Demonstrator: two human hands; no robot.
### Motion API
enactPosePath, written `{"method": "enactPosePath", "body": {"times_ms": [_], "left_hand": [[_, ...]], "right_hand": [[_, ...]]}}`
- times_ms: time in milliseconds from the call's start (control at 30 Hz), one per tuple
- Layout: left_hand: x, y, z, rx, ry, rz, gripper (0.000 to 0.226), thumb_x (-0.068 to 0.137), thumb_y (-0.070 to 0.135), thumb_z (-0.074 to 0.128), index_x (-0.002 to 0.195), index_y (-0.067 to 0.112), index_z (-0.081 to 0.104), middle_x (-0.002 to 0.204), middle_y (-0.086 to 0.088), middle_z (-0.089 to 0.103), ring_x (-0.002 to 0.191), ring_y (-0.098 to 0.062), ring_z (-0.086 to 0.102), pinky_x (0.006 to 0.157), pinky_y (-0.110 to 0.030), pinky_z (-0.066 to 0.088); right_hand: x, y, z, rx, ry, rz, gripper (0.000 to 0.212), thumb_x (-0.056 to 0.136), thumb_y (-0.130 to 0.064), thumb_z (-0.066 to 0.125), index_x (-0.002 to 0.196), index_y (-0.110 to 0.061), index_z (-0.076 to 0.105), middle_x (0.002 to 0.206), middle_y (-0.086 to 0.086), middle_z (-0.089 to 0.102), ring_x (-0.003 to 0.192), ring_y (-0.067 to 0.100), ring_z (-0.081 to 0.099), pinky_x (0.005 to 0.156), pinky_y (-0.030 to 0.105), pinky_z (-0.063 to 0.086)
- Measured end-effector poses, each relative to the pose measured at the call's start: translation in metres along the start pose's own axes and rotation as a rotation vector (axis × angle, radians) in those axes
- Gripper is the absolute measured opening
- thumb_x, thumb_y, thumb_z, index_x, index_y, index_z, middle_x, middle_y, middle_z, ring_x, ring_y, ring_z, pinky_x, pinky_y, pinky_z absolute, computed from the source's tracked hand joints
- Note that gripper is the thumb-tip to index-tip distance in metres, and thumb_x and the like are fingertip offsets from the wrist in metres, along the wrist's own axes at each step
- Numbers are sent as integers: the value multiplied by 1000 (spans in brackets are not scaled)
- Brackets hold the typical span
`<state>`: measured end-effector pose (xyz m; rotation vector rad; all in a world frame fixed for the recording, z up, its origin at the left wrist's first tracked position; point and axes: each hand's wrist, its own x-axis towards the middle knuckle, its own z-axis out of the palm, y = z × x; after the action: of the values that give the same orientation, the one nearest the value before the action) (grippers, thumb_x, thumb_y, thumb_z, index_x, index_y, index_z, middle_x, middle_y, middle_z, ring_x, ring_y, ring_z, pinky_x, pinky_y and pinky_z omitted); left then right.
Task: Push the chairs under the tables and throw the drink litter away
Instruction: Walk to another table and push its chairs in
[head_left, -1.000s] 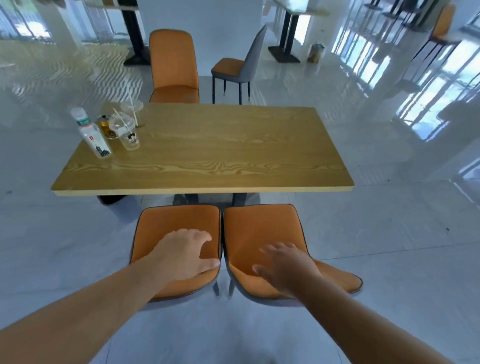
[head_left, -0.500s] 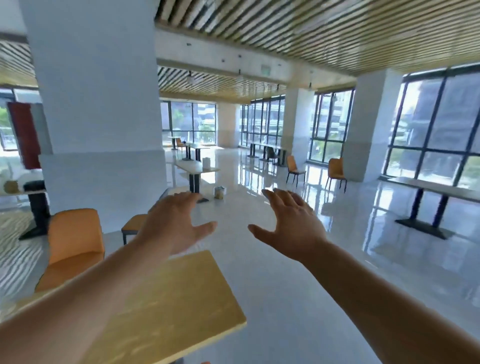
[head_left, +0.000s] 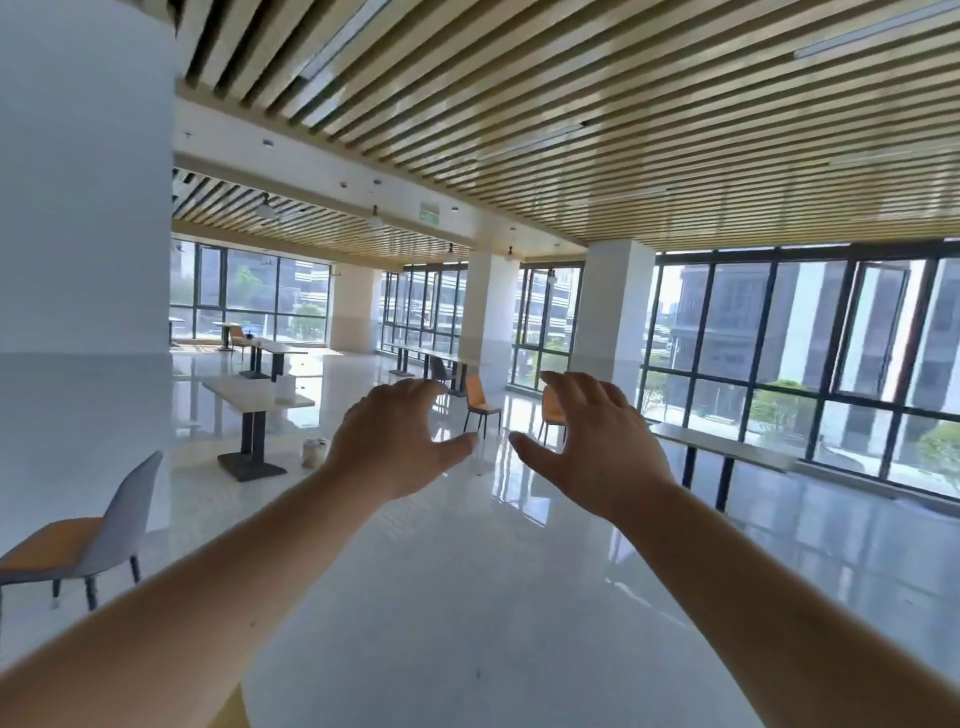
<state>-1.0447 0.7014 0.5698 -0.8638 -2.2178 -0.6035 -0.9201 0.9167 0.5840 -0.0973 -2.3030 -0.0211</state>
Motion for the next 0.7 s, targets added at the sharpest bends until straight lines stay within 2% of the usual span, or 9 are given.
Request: {"method": "enactPosePath", "body": {"times_ms": [133, 367, 533, 700], "left_hand": [[52, -13, 80, -34, -46, 63, 76, 73, 85, 53, 133, 38, 51, 134, 9, 63, 116, -20, 60, 85, -38, 52], [164, -67, 204, -72, -96, 89, 80, 72, 89, 52, 128, 33, 58, 124, 7, 66, 111, -22, 60, 84, -39, 50], [236, -86, 281, -73, -162, 96, 78, 73, 87, 53, 129, 33, 57, 130, 7, 65, 112, -23, 60, 84, -39, 51], [307, -104, 349, -35, -170, 106, 81, 72, 90, 50, 132, 36, 56, 127, 9, 68, 110, -20, 63, 83, -39, 54]], "right_hand": [[33, 52, 54, -100, -78, 17, 81, 86, -82, 46, 149, -31, 41, 145, -1, 54, 133, 27, 47, 104, 47, 45], [118, 141, 159, -280, -232, 54, 89, 80, -92, 31, 132, -28, 63, 132, -1, 67, 127, 26, 54, 105, 46, 46], [184, 182, 215, -306, -259, 26, 85, 81, -91, 31, 130, -29, 62, 120, -2, 70, 116, 26, 59, 93, 44, 51], [252, 224, 286, -280, -255, -64, 79, 84, -87, 35, 128, -27, 63, 122, 0, 65, 112, 26, 59, 91, 44, 52]]}}
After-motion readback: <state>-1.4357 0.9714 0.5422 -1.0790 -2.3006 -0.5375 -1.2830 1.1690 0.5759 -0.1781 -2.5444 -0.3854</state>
